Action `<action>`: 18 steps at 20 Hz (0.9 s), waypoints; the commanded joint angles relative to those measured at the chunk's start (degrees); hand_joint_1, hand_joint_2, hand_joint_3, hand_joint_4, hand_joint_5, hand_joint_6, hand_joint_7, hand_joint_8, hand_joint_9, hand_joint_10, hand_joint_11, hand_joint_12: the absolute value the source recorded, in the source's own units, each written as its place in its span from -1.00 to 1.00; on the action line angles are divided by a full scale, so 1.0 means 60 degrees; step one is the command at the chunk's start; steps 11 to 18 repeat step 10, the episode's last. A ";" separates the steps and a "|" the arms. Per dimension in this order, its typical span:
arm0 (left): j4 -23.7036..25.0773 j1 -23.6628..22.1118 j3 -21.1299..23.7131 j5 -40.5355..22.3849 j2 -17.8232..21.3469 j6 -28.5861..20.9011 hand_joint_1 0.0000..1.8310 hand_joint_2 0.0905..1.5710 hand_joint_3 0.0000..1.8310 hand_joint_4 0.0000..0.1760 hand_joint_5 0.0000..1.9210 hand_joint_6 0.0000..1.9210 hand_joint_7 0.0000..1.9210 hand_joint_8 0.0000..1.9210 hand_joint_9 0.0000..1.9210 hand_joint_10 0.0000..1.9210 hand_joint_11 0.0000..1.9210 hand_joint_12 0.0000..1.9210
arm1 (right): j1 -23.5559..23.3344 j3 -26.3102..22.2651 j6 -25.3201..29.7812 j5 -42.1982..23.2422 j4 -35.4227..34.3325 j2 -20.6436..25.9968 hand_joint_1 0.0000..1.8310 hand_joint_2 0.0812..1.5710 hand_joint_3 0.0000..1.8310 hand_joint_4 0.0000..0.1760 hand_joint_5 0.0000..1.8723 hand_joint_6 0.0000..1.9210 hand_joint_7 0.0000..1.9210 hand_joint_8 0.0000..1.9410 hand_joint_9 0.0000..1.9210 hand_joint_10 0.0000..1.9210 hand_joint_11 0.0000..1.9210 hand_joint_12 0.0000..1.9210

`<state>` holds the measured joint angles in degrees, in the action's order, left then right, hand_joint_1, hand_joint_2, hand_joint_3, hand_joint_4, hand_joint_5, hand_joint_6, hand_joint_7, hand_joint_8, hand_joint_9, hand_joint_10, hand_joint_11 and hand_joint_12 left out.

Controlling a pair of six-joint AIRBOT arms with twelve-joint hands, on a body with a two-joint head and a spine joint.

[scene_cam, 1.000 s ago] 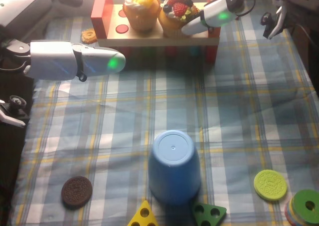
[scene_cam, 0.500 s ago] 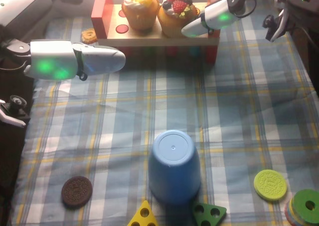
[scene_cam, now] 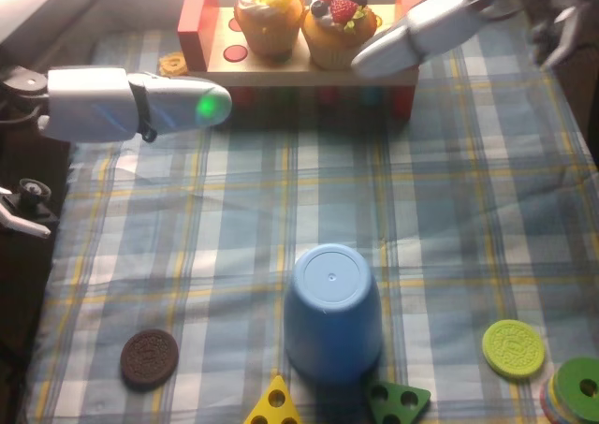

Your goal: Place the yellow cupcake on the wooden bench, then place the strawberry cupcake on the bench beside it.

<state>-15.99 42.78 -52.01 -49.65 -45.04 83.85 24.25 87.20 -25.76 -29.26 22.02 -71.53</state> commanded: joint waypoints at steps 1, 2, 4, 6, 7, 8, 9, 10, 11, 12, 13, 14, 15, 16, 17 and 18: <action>0.0129 -0.0024 -0.0044 -0.1510 0.0107 -0.0410 -0.20 -0.06 -1.00 1.00 -1.00 -1.00 -1.00 -1.00 -1.00 -1.00 -1.00 -0.99 | 0.0001 -0.0301 -0.0361 -0.1754 -0.0646 0.0461 -0.26 -0.08 -1.00 1.00 -1.00 -1.00 -1.00 -1.00 -1.00 -1.00 -1.00 -1.00; 0.0175 0.0070 -0.0098 -0.1645 0.0193 -0.0841 -0.15 -0.05 -1.00 1.00 -1.00 -1.00 -1.00 -1.00 -1.00 -1.00 -1.00 -1.00 | 0.0145 -0.0729 -0.0606 -0.2250 -0.0849 0.0959 -0.29 -0.09 -1.00 1.00 -1.00 -1.00 -1.00 -1.00 -1.00 -1.00 -1.00 -1.00; 0.0321 0.0396 -0.0197 -0.2165 0.0384 -0.1986 -0.19 -0.06 -1.00 0.73 -1.00 -1.00 -1.00 -1.00 -1.00 -1.00 -1.00 -1.00 | 0.0819 -0.1547 -0.0607 -0.3703 -0.1320 0.1855 -0.39 -0.14 -1.00 1.00 -1.00 -1.00 -1.00 -1.00 -1.00 -1.00 -1.00 -1.00; 0.0525 0.0877 -0.0208 -0.3252 0.0585 -0.3392 -0.25 -0.08 -1.00 0.53 -1.00 -1.00 -1.00 -1.00 -1.00 -1.00 -1.00 -1.00 | 0.2153 -0.2442 -0.0608 -0.5958 -0.2433 0.2796 -0.14 -0.09 -1.00 1.00 -1.00 -1.00 -1.00 -1.00 -1.00 -1.00 -1.00 -1.00; 0.0627 0.1119 -0.0198 -0.3822 0.0614 -0.4019 -0.22 -0.10 -1.00 0.76 -1.00 -1.00 -1.00 -1.00 -1.00 -1.00 -1.00 -1.00 | 0.2915 -0.2835 -0.0609 -0.7071 -0.2985 0.3117 -0.05 -0.03 -0.99 1.00 -1.00 -1.00 -1.00 -1.00 -1.00 -1.00 -1.00 -1.00; 0.0739 0.1404 -0.0203 -0.4329 0.0616 -0.4603 -0.20 -0.11 -1.00 0.91 -1.00 -1.00 -1.00 -1.00 -1.00 -1.00 -1.00 -1.00 | 0.3788 -0.3184 -0.0609 -0.8152 -0.3588 0.3318 -0.07 -0.04 -0.99 1.00 -1.00 -1.00 -1.00 -1.00 -1.00 -1.00 -1.00 -1.00; 0.0796 0.1618 -0.0205 -0.4726 0.0613 -0.5040 -0.30 -0.09 -1.00 0.98 -1.00 -1.00 -1.00 -1.00 -1.00 -1.00 -1.00 -1.00 | 0.4368 -0.3416 -0.0609 -0.9139 -0.4037 0.3417 -0.15 -0.04 -0.99 1.00 -1.00 -1.00 -1.00 -1.00 -1.00 -1.00 -1.00 -1.00; 0.0824 0.1970 -0.0213 -0.5355 0.0575 -0.5679 -0.40 -0.02 -0.98 0.91 -1.00 -1.00 -1.00 -1.00 -1.00 -1.00 -1.00 -1.00 | 0.5289 -0.3747 -0.0609 -1.0419 -0.4606 0.3449 -0.03 -0.09 -1.00 1.00 -1.00 -1.00 -1.00 -1.00 -1.00 -1.00 -1.00 -1.00; 0.0824 0.1970 -0.0213 -0.5355 0.0575 -0.5679 -0.40 -0.02 -0.98 0.91 -1.00 -1.00 -1.00 -1.00 -1.00 -1.00 -1.00 -1.00 | 0.5289 -0.3747 -0.0609 -1.0419 -0.4606 0.3449 -0.03 -0.09 -1.00 1.00 -1.00 -1.00 -1.00 -1.00 -1.00 -1.00 -1.00 -1.00; 0.0824 0.1970 -0.0213 -0.5355 0.0575 -0.5679 -0.40 -0.02 -0.98 0.91 -1.00 -1.00 -1.00 -1.00 -1.00 -1.00 -1.00 -1.00 | 0.5289 -0.3747 -0.0609 -1.0419 -0.4606 0.3449 -0.03 -0.09 -1.00 1.00 -1.00 -1.00 -1.00 -1.00 -1.00 -1.00 -1.00 -1.00; 0.0824 0.1970 -0.0213 -0.5355 0.0575 -0.5679 -0.40 -0.02 -0.98 0.91 -1.00 -1.00 -1.00 -1.00 -1.00 -1.00 -1.00 -1.00 | 0.5289 -0.3747 -0.0609 -1.0419 -0.4606 0.3449 -0.03 -0.09 -1.00 1.00 -1.00 -1.00 -1.00 -1.00 -1.00 -1.00 -1.00 -1.00; 0.0824 0.1970 -0.0213 -0.5355 0.0575 -0.5679 -0.40 -0.02 -0.98 0.91 -1.00 -1.00 -1.00 -1.00 -1.00 -1.00 -1.00 -1.00 | 0.5289 -0.3747 -0.0609 -1.0419 -0.4606 0.3449 -0.03 -0.09 -1.00 1.00 -1.00 -1.00 -1.00 -1.00 -1.00 -1.00 -1.00 -1.00; 0.0824 0.1970 -0.0213 -0.5355 0.0575 -0.5679 -0.40 -0.02 -0.98 0.91 -1.00 -1.00 -1.00 -1.00 -1.00 -1.00 -1.00 -1.00 | 0.5289 -0.3747 -0.0609 -1.0419 -0.4606 0.3449 -0.03 -0.09 -1.00 1.00 -1.00 -1.00 -1.00 -1.00 -1.00 -1.00 -1.00 -1.00; 0.0824 0.1970 -0.0213 -0.5355 0.0575 -0.5679 -0.40 -0.02 -0.98 0.91 -1.00 -1.00 -1.00 -1.00 -1.00 -1.00 -1.00 -1.00 | 0.5289 -0.3747 -0.0609 -1.0419 -0.4606 0.3449 -0.03 -0.09 -1.00 1.00 -1.00 -1.00 -1.00 -1.00 -1.00 -1.00 -1.00 -1.00; 0.0824 0.1970 -0.0213 -0.5355 0.0575 -0.5679 -0.40 -0.02 -0.98 0.91 -1.00 -1.00 -1.00 -1.00 -1.00 -1.00 -1.00 -1.00 | 0.5289 -0.3747 -0.0609 -1.0419 -0.4606 0.3449 -0.03 -0.09 -1.00 1.00 -1.00 -1.00 -1.00 -1.00 -1.00 -1.00 -1.00 -1.00; 0.0824 0.1970 -0.0213 -0.5355 0.0575 -0.5679 -0.40 -0.02 -0.98 0.91 -1.00 -1.00 -1.00 -1.00 -1.00 -1.00 -1.00 -1.00 | 0.5289 -0.3747 -0.0609 -1.0419 -0.4606 0.3449 -0.03 -0.09 -1.00 1.00 -1.00 -1.00 -1.00 -1.00 -1.00 -1.00 -1.00 -1.00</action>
